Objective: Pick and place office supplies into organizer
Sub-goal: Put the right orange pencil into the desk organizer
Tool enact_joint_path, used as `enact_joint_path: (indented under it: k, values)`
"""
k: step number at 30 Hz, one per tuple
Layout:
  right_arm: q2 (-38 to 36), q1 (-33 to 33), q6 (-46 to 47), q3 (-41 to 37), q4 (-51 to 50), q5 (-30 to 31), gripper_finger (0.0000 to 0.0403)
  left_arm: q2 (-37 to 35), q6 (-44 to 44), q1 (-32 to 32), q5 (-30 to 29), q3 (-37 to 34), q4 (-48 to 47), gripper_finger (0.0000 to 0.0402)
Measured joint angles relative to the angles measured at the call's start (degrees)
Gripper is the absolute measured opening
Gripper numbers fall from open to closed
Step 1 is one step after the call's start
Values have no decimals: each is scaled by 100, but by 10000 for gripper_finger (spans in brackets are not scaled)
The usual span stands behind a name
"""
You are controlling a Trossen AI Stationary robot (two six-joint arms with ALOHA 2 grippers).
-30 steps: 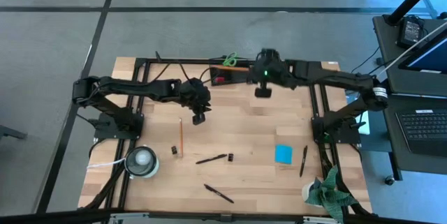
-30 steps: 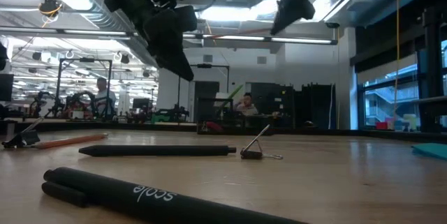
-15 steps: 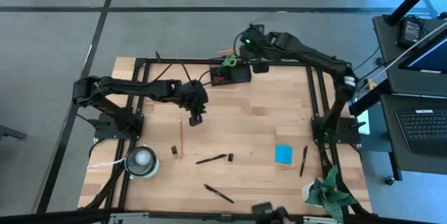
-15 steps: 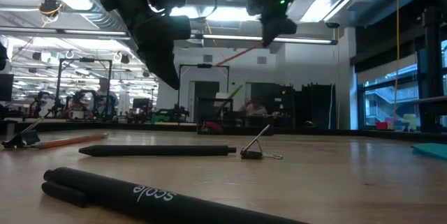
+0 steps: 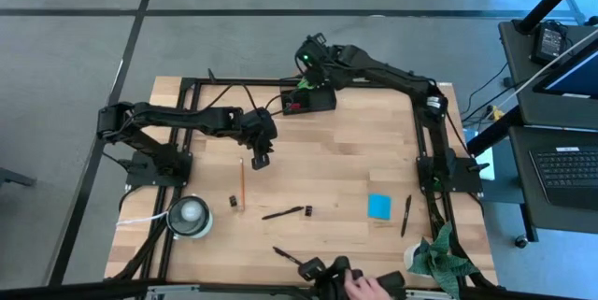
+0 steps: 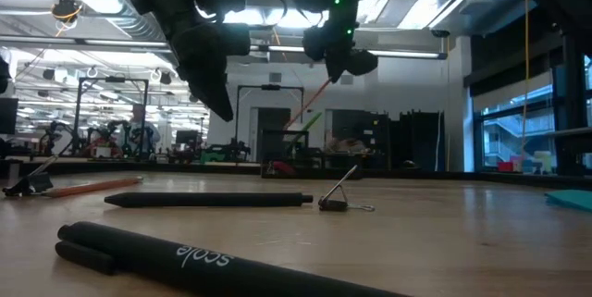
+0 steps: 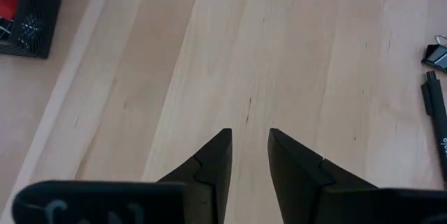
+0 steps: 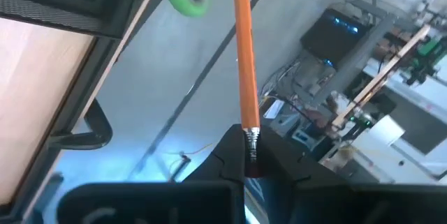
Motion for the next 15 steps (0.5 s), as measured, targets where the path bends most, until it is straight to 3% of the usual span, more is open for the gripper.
enact_joint_path:
  k: [15]
  values:
    - [131,24,179,-2,795,356,25,0,0,0,-28,0,7,88]
